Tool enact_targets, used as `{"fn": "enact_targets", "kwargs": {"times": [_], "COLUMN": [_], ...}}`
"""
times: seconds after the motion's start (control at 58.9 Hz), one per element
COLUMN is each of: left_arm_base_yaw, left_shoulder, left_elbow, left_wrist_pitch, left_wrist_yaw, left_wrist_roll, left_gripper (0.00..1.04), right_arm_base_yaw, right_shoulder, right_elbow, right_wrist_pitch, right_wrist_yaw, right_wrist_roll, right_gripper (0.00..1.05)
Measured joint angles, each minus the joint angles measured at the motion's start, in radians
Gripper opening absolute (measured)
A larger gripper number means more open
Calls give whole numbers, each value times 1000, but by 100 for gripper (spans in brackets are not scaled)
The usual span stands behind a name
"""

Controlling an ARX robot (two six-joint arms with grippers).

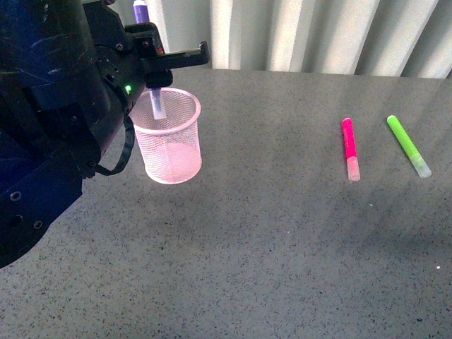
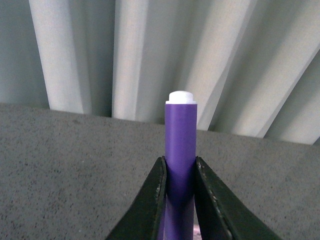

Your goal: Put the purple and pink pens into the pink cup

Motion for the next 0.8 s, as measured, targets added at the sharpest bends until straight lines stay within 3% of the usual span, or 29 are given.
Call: {"fn": "enact_targets", "kwargs": {"times": [0.323,0.476,0.68,0.798], "left_arm_base_yaw": [29,59,132,158], "left_shoulder": [-140,-317,-611,-720], "left_elbow": [-78,-114,-198,-231], "left_wrist_pitch": [-179,-494,-977,-1093], "left_wrist_yaw": [41,125,298,312], "left_wrist_roll": [-29,-38,16,24], "left_gripper": [71,98,98,98], "right_arm_base_yaw": [0,0,0,0], "right_shoulder": [0,0,0,0], "right_elbow": [0,0,0,0], "right_wrist_pitch": [0,0,0,0], "right_wrist_yaw": [0,0,0,0], "right_wrist_roll": [0,0,0,0], "right_gripper": [98,98,98,98]}}
